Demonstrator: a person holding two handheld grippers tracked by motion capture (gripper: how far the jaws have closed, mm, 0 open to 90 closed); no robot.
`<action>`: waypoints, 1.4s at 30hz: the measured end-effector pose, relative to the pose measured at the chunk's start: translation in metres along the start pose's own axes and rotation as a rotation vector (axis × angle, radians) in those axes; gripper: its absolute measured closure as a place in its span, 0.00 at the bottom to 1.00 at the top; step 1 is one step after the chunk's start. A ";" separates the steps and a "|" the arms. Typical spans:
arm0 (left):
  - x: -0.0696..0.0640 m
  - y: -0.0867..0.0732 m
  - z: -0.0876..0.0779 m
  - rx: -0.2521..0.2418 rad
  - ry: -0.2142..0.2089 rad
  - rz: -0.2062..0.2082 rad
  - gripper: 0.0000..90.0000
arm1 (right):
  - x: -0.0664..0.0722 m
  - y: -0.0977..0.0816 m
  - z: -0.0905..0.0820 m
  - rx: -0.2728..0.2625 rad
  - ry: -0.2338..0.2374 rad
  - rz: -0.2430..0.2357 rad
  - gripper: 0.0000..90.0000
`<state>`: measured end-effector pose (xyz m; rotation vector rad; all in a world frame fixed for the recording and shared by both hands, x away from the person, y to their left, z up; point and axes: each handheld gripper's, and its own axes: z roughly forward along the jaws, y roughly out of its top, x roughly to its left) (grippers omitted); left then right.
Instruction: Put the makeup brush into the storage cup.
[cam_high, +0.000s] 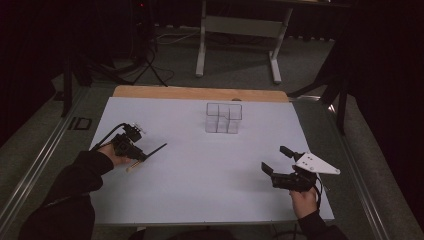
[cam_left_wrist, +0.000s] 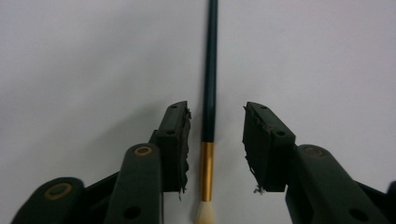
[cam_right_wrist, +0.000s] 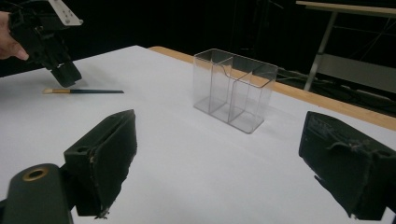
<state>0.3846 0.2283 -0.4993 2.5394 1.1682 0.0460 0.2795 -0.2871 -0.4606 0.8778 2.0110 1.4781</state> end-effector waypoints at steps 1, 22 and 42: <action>0.000 0.000 0.001 0.006 0.001 0.004 0.71 | 0.000 0.000 0.000 0.000 0.001 -0.002 0.12; 0.000 0.004 0.016 0.087 0.041 0.040 0.84 | -0.002 -0.001 0.001 0.009 0.003 0.004 0.12; -0.006 0.012 0.000 0.091 0.012 0.028 0.93 | -0.002 -0.001 0.003 0.013 0.009 0.013 0.12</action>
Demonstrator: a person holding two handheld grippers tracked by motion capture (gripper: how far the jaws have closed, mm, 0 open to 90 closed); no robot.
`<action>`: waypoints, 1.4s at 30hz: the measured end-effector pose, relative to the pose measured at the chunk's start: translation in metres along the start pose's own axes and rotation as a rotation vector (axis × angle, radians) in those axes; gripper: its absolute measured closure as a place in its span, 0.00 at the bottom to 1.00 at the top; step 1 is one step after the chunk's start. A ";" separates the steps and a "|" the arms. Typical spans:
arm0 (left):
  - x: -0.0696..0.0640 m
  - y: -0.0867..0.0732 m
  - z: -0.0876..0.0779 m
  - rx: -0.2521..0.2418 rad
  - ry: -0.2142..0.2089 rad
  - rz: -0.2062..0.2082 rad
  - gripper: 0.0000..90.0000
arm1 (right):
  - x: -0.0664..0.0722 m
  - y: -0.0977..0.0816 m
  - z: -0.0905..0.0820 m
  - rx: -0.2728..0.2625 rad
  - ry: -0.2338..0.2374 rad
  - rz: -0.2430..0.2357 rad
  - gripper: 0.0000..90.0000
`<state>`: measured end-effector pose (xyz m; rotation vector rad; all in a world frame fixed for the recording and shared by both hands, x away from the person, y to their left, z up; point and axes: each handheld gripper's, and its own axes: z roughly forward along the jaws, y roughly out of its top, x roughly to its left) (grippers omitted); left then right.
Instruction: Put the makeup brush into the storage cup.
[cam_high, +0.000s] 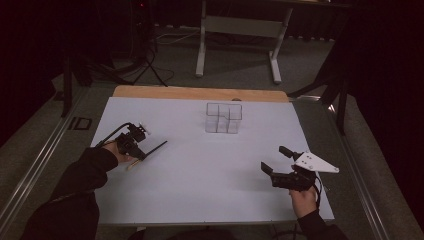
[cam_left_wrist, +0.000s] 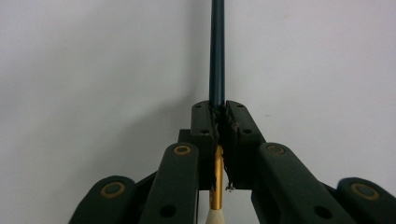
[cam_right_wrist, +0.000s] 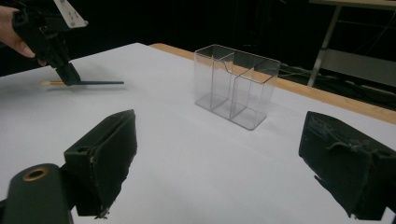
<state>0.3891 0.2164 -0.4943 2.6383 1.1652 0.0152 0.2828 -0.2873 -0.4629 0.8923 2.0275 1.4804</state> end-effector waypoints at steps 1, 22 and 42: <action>-0.001 0.001 -0.002 0.002 -0.013 0.012 0.93 | 0.000 0.000 0.000 0.000 0.000 0.000 0.12; -0.046 0.026 -0.029 -0.028 -0.107 0.210 0.93 | 0.001 0.000 0.001 0.008 0.006 -0.001 0.12; -0.091 0.062 -0.033 -0.031 -0.171 0.363 0.93 | 0.004 0.000 0.004 0.024 0.017 -0.028 0.12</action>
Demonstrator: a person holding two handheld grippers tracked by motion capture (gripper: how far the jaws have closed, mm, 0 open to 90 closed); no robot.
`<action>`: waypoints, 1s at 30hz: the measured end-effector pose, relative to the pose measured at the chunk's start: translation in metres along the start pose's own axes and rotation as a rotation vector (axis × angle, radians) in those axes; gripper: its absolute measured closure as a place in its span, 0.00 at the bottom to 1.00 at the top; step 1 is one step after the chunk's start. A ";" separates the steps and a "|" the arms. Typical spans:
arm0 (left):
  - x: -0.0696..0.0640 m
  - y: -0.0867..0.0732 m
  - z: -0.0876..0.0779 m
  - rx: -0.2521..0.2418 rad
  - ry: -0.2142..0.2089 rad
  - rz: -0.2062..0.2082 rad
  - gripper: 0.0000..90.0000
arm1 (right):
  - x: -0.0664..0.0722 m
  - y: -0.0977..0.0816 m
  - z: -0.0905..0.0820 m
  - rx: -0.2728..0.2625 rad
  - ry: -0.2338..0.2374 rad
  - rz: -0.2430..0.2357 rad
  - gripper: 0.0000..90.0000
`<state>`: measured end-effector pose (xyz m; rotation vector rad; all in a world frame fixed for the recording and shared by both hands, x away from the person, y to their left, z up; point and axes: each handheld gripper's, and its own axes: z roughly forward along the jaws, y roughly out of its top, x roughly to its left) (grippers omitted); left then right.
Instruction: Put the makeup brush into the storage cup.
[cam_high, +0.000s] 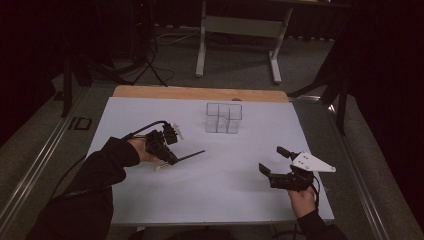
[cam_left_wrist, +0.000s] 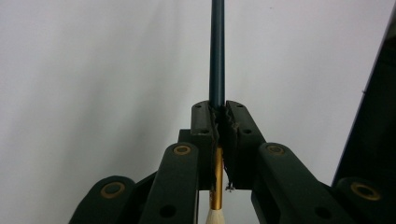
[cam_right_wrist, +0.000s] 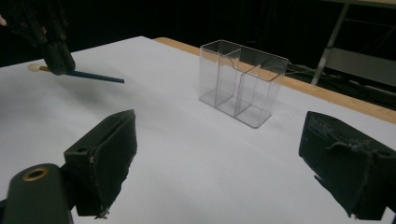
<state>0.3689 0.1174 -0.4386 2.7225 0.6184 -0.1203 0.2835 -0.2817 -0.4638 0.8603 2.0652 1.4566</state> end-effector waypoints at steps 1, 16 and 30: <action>-0.001 0.002 0.001 0.006 -0.008 0.011 0.93 | 0.000 0.000 0.000 0.003 0.002 -0.001 0.12; -0.017 0.037 0.007 0.035 -0.035 0.091 0.93 | 0.006 0.003 0.003 0.024 0.045 -0.059 0.12; -0.029 0.063 0.013 0.046 -0.060 0.157 0.93 | 0.031 0.026 0.014 0.191 0.094 -0.316 0.13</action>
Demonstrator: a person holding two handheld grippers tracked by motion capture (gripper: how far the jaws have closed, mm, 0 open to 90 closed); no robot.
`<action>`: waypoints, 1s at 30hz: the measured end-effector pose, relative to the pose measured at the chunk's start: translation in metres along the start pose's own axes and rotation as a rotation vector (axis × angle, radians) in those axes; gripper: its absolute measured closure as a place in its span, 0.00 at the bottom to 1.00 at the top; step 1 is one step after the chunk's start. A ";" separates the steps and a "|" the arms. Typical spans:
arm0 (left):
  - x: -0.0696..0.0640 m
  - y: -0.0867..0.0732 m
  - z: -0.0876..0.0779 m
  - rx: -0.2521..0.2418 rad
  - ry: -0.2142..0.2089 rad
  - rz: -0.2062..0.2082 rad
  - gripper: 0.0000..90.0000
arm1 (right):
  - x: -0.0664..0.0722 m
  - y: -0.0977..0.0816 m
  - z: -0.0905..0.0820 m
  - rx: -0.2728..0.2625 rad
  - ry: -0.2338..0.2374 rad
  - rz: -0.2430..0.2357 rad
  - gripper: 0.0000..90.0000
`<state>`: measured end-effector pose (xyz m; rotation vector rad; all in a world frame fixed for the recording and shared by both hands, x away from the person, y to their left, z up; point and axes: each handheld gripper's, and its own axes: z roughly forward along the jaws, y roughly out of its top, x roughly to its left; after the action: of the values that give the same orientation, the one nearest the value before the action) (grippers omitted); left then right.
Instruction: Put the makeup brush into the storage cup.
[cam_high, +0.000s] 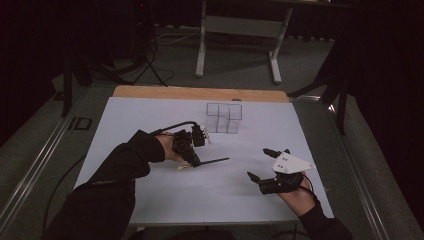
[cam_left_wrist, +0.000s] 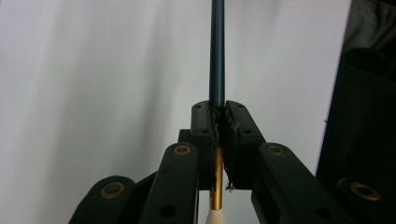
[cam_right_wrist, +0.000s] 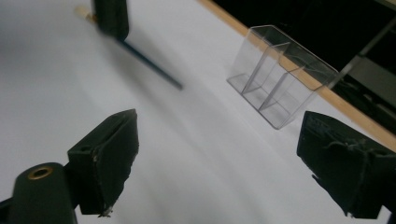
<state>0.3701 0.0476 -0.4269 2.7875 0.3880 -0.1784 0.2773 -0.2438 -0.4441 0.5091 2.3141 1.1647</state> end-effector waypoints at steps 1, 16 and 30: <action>0.000 0.002 0.000 0.002 0.009 0.002 0.93 | 0.002 0.003 0.001 0.020 0.004 -0.031 0.13; -0.005 0.022 0.007 0.043 -0.010 0.044 0.93 | 0.025 0.042 0.037 0.237 0.121 -0.359 0.34; -0.007 0.033 0.010 0.044 -0.003 0.042 0.93 | 0.084 0.047 0.069 0.318 -0.070 -0.818 0.66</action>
<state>0.3718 0.0121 -0.4252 2.8353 0.3283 -0.1831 0.2544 -0.1293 -0.4628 -0.2908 2.2826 0.3842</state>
